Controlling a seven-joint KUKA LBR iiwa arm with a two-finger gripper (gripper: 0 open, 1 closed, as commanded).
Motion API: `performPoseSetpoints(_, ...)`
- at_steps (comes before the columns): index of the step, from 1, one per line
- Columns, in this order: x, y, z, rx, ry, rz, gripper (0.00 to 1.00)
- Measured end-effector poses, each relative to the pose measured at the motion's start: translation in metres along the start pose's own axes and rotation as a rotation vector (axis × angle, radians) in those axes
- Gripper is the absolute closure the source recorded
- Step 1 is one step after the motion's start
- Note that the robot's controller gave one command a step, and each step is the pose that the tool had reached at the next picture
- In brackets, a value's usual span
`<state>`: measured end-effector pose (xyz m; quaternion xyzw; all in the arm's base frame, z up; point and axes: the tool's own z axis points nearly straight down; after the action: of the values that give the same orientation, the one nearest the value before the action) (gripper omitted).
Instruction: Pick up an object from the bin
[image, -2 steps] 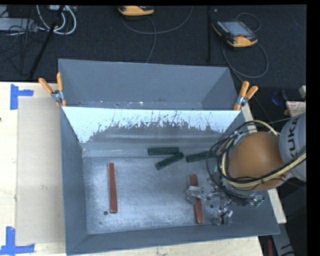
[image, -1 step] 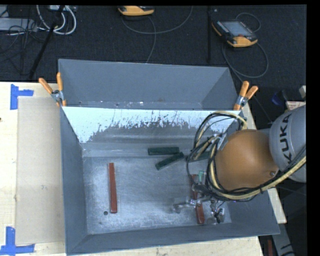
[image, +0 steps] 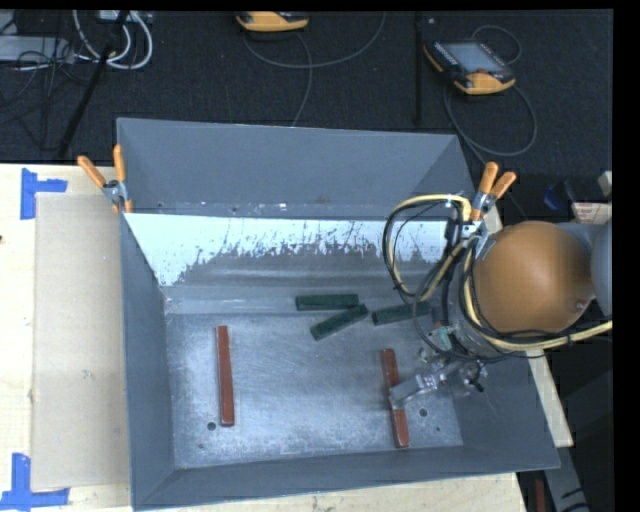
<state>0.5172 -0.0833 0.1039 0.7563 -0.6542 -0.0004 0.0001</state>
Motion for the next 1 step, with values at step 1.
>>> performPoseSetpoints(1,-0.0541,0.0374,0.0335,0.007,-0.002,-0.403,0.00)
